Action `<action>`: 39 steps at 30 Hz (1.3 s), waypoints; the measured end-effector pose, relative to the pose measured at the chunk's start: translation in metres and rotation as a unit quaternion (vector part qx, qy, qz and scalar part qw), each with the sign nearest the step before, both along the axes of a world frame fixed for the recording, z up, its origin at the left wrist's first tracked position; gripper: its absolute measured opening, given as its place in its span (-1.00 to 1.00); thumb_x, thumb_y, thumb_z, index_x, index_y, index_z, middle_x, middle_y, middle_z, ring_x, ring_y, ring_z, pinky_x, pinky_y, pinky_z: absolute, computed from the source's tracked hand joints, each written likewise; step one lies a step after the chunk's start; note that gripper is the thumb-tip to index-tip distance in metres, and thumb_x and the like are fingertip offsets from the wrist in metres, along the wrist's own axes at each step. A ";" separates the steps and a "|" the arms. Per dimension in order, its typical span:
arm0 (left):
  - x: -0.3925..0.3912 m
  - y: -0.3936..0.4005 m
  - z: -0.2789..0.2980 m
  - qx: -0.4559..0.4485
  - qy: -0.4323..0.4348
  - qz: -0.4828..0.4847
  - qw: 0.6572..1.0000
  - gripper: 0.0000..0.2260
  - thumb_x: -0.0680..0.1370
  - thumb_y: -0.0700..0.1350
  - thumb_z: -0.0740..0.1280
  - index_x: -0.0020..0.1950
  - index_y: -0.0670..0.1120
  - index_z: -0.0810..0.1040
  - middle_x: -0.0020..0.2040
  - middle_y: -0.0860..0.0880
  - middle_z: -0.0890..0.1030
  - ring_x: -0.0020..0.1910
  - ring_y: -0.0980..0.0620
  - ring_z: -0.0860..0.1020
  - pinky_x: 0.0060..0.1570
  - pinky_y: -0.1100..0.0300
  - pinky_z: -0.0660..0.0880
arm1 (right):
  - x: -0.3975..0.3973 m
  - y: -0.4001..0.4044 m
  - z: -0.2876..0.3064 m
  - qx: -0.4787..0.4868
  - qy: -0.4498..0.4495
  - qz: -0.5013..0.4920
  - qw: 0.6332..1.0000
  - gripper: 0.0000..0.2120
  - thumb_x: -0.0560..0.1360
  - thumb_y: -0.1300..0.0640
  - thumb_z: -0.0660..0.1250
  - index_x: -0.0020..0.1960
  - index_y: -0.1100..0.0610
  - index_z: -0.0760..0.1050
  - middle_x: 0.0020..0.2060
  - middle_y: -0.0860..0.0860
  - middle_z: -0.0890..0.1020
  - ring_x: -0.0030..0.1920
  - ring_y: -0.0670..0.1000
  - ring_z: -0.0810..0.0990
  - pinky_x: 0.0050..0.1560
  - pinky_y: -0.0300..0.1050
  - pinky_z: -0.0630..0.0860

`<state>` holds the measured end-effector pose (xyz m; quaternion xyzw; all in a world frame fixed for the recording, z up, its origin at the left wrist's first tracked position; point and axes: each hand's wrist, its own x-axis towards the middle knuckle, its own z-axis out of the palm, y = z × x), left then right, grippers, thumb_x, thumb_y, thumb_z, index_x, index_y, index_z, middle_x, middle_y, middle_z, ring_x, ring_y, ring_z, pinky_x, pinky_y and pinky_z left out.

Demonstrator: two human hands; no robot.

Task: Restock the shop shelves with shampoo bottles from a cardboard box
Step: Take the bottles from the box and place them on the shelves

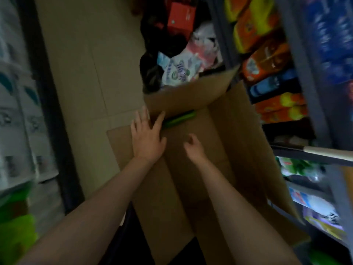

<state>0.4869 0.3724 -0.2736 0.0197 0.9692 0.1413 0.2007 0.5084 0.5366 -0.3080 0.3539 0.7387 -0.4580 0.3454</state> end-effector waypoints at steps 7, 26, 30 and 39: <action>-0.017 -0.014 -0.037 -0.045 0.036 -0.055 0.997 -0.20 0.55 0.11 0.23 0.60 0.18 -0.27 0.19 -0.19 0.52 0.12 -0.18 0.48 0.12 -0.06 0.33 | -0.056 -0.019 -0.061 0.023 0.045 0.045 0.998 -0.43 0.60 0.21 0.20 0.57 -0.02 0.16 0.44 0.09 0.40 0.39 0.13 0.42 0.33 -0.06 0.39; -0.012 -0.020 -0.047 -0.044 0.079 -0.053 0.995 -0.25 0.54 0.25 0.13 0.62 0.16 -0.20 0.06 -0.13 0.53 0.01 -0.13 0.48 -0.01 0.00 0.33 | -0.063 -0.027 -0.106 -0.063 0.026 -0.346 0.936 -0.78 0.58 -0.03 0.26 -0.18 0.02 0.54 -0.08 0.03 0.63 0.07 0.13 0.61 0.17 0.05 0.57; -0.010 -0.022 -0.039 -0.002 0.044 -0.036 0.998 -0.29 0.57 0.23 0.15 0.61 0.22 -0.18 0.20 -0.16 0.49 0.18 -0.16 0.44 0.19 -0.04 0.32 | -0.030 -0.014 -0.076 -0.069 0.046 -0.316 0.945 -0.73 0.58 -0.04 0.22 -0.21 0.01 0.60 0.03 0.08 0.63 0.06 0.10 0.59 0.04 -0.04 0.52; 0.044 0.041 0.077 0.300 -0.050 0.153 0.940 -0.73 0.65 0.01 0.24 0.31 0.02 0.58 0.43 -0.13 0.40 0.44 -0.07 0.34 0.38 0.11 0.29 | 0.060 0.041 0.121 -0.301 0.141 -0.298 0.895 -0.53 0.62 -0.10 0.03 -0.25 0.15 0.48 -0.19 0.09 0.65 -0.13 0.04 0.61 -0.06 -0.10 0.51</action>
